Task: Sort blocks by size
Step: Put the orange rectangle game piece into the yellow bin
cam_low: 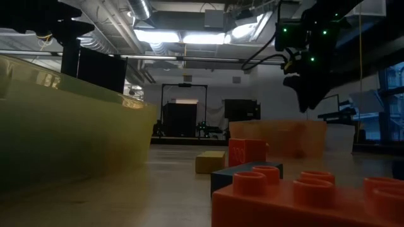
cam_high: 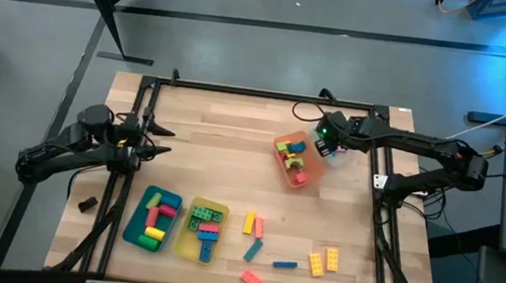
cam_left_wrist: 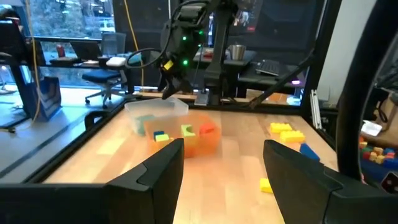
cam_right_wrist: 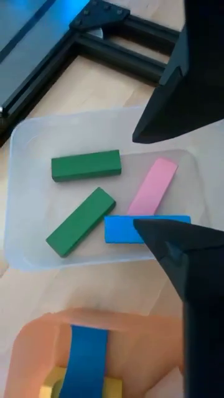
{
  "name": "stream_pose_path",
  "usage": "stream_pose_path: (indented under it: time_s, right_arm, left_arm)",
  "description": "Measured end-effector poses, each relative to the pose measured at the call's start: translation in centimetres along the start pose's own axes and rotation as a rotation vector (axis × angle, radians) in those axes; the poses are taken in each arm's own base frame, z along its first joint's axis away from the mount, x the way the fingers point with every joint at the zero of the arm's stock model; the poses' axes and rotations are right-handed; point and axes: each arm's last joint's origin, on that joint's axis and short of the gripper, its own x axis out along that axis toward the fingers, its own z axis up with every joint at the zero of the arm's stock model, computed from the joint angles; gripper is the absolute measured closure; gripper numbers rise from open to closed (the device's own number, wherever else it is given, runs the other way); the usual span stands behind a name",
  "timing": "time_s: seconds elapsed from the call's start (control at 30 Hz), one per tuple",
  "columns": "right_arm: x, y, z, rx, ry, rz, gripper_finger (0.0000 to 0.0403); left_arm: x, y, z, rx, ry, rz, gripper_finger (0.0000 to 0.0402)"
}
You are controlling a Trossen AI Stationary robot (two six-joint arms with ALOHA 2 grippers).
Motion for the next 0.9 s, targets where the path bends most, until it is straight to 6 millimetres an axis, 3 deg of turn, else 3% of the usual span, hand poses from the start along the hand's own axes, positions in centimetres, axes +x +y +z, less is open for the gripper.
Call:
stream_pose_path:
  time_s: [0.17,0.33,0.5,0.7,0.9]
  right_arm:
    - [-0.9,0.5,0.6,0.014,0.054,0.172,0.0188]
    - [-3.2,1.3,2.2,0.053,0.116,0.495,0.0195]
    - [-5.2,3.6,2.9,0.081,0.068,0.758,0.02]
    - [-7.9,7.2,1.5,0.073,0.017,0.913,0.0201]
    - [-9.9,10.0,-1.4,0.116,0.021,0.89,0.0201]
  left_arm:
    - [0.2,0.1,-0.4,-0.026,0.01,0.0,0.0196]
    - [1.3,0.4,-1.8,-0.077,-0.025,-0.001,0.0196]
    - [2.3,0.8,-3.4,-0.15,-0.062,-0.006,0.0196]
    - [2.7,0.9,-3.9,-0.185,-0.1,-0.012,0.0196]
    - [2.7,0.9,-3.9,-0.184,-0.1,-0.012,0.0196]
